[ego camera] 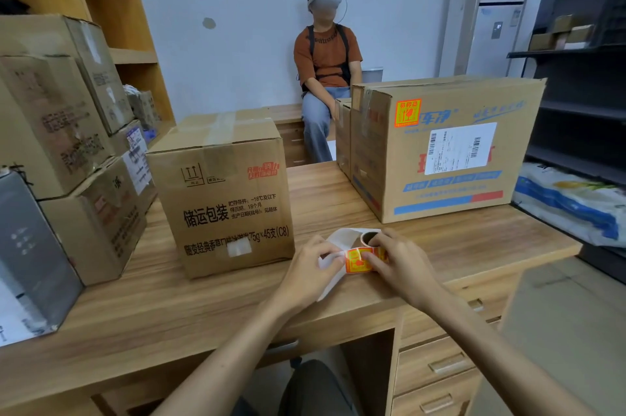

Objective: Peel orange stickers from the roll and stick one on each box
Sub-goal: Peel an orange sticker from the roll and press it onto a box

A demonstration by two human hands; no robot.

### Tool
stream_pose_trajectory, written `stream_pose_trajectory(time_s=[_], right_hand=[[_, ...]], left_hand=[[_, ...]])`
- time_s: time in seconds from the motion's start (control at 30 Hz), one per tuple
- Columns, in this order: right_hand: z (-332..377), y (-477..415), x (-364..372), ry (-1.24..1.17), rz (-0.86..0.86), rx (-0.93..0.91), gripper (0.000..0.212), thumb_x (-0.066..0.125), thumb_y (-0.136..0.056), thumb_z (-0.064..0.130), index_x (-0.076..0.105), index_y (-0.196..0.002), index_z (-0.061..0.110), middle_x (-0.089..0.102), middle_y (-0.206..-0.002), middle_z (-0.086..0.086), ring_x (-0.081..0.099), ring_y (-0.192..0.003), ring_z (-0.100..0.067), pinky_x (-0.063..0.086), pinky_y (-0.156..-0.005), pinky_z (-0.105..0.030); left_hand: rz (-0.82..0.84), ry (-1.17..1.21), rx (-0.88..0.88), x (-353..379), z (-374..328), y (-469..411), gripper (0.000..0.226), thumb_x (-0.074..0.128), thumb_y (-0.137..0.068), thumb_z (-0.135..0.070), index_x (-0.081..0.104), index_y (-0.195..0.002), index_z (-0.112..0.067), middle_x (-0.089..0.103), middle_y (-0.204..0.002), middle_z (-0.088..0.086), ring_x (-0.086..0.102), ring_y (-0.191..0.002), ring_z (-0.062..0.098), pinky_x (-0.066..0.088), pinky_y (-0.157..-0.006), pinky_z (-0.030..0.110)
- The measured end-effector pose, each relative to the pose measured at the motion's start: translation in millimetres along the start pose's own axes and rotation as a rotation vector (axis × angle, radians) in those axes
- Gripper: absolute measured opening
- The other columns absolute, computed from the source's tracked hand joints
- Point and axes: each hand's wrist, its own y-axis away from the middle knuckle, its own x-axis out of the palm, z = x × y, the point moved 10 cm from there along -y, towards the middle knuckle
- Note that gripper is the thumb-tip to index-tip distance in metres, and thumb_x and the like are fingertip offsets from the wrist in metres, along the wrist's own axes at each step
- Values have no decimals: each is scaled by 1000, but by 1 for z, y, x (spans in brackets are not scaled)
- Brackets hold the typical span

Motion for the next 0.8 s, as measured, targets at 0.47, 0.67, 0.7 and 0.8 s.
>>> stream_pose_trajectory(time_s=[0.47, 0.67, 0.7, 0.8], right_hand=[[42, 20, 5, 201, -175, -136, 36, 46, -95, 52, 58, -88, 20, 53, -92, 4, 57, -57, -14, 25, -42, -21], [36, 17, 9, 213, -156, -87, 38, 46, -94, 54, 61, -89, 19, 55, -94, 4, 62, -64, -18, 38, -44, -31], [35, 17, 9, 218, -159, -79, 37, 47, -94, 53, 62, -90, 20, 56, -94, 4, 63, -65, -18, 40, -45, -33], [36, 19, 8, 241, -171, -81, 30, 54, -94, 48, 64, -88, 20, 57, -94, 6, 63, -65, -18, 40, -45, -32]], left_hand=[[67, 152, 48, 8, -5, 9, 21, 56, -103, -16, 75, -100, -11, 64, -101, -5, 60, -100, 9, 46, -91, 25], [43, 88, 138, 9, -9, 9, 22, 52, -101, -21, 73, -101, -12, 63, -102, -9, 60, -104, 15, 48, -95, 41], [34, 69, 157, 9, -10, 10, 23, 52, -100, -23, 72, -101, -12, 63, -102, -10, 61, -104, 16, 48, -94, 43], [8, 15, 206, 7, -14, 11, 27, 51, -99, -29, 73, -101, -13, 64, -101, -12, 60, -102, 14, 49, -91, 44]])
